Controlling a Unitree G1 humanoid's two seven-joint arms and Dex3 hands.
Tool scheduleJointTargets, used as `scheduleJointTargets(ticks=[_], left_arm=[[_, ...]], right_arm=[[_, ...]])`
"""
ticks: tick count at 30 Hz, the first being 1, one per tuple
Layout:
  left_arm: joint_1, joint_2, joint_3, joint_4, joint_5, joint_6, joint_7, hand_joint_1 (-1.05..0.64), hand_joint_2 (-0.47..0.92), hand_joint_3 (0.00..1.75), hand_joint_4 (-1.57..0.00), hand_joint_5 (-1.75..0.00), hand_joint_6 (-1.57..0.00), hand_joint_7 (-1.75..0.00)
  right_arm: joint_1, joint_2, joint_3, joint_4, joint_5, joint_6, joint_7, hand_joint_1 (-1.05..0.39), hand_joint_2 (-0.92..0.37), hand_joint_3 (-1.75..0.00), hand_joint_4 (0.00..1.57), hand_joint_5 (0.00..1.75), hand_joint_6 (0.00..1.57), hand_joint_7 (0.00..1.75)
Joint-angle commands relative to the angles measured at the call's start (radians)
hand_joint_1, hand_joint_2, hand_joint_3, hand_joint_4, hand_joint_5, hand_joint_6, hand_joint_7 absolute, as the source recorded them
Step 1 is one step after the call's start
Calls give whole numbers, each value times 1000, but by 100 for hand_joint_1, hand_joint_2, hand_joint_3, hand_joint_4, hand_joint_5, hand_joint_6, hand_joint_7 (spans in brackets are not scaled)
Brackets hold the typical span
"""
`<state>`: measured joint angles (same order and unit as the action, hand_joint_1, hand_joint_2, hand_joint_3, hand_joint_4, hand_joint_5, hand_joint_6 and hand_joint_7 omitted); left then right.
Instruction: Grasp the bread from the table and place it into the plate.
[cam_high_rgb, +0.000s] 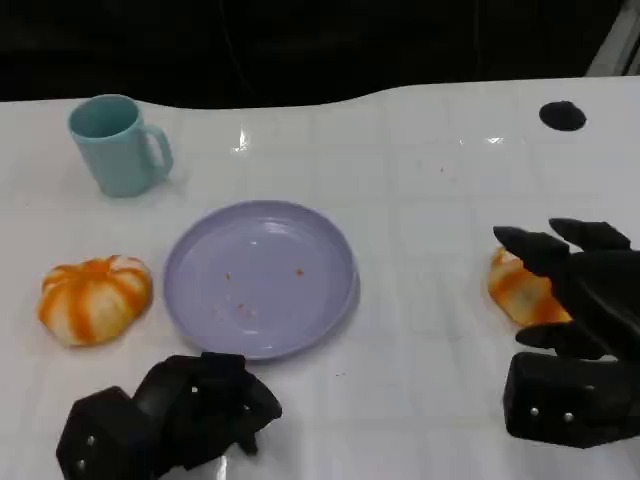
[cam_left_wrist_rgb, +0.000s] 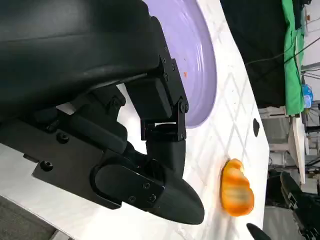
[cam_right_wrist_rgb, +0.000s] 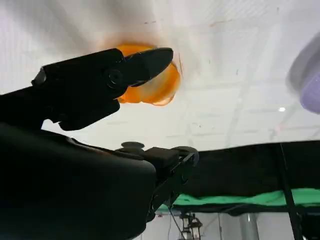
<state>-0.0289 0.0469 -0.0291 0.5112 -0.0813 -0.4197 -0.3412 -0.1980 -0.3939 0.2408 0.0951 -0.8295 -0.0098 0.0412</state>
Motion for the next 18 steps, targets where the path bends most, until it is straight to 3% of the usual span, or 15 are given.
scheduleJointTargets(ticks=[1,6,18], left_arm=[[11,11,6,-6,-2,0,-1,-98,90,0,-97,-143,-122,-77],[14,9,5,-12,-1,8,5,-99,89,0,-98,-144,-123,-77],[20,9,6,-19,5,5,11,-100,90,0,-98,-143,-123,-77]], right_arm=[[-55,-13,31,28,-19,53,46,-36,-79,0,0,26,25,1],[-113,-4,66,93,-20,105,86,-29,-80,0,1,24,24,0],[-225,12,107,321,10,116,40,-25,-81,0,3,18,21,0]])
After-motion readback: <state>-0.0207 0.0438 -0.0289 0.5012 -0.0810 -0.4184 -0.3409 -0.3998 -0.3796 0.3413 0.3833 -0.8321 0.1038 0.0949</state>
